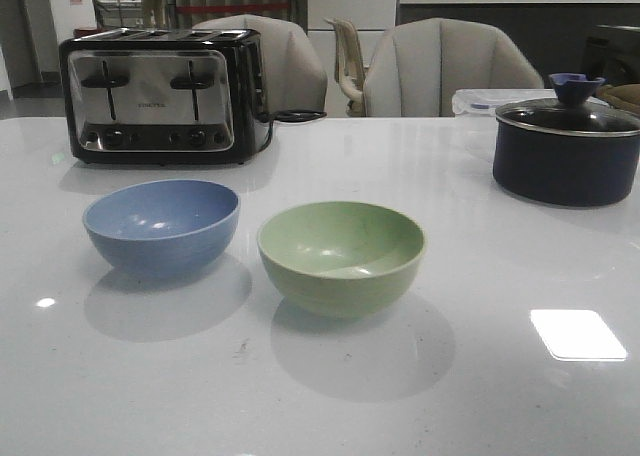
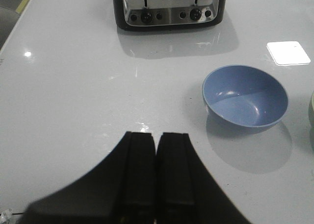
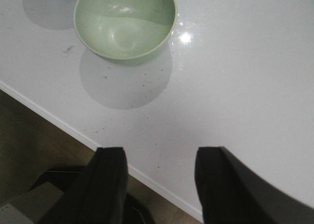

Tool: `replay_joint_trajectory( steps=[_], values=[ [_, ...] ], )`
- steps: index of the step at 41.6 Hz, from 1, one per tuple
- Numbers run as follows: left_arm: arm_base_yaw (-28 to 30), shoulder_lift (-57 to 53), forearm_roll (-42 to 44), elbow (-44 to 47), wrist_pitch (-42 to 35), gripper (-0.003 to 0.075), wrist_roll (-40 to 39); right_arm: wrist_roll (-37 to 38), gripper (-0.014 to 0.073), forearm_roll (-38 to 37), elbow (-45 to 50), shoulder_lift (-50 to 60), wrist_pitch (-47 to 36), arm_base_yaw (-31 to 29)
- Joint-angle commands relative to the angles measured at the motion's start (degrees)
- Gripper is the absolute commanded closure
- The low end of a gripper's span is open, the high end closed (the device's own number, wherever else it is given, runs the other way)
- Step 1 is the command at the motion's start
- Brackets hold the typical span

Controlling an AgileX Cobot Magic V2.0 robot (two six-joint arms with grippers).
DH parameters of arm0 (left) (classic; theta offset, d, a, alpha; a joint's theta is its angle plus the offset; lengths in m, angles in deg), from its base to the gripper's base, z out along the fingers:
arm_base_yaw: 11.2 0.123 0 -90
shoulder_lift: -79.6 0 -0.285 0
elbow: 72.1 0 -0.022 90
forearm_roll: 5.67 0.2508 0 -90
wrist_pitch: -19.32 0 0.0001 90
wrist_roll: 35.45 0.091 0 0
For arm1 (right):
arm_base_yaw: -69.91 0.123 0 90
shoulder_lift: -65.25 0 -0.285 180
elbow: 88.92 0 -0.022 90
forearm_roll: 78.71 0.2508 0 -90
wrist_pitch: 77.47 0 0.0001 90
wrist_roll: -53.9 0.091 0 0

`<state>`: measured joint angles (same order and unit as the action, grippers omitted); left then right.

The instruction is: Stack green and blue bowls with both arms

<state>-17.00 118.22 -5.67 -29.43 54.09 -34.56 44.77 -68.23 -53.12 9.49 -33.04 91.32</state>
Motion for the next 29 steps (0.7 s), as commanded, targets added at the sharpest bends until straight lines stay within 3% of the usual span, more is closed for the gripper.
replay_joint_trajectory(
  steps=[1, 10, 22, 29],
  values=[
    [-0.32, 0.77, 0.32, -1.71, -4.31, 0.0619, -0.3, -0.64, 0.015, 0.12, -1.28, 3.98, -2.21, -0.12],
    [-1.22, 4.57, 0.0, -3.03, -4.52, 0.0619, 1.5, -0.71, 0.015, 0.12, -1.28, 11.04, -1.33, -0.12],
    [-10.54, 16.51, 1.47, -11.6, -4.46, 0.0619, 2.33, -0.71, 0.015, 0.12, -1.28, 12.69, -1.31, -0.12],
    [-13.03, 27.46, 1.71, -18.02, -3.23, 0.0606, 2.33, -0.71, 0.015, 0.12, -1.28, 12.69, -1.31, -0.12]
  ],
)
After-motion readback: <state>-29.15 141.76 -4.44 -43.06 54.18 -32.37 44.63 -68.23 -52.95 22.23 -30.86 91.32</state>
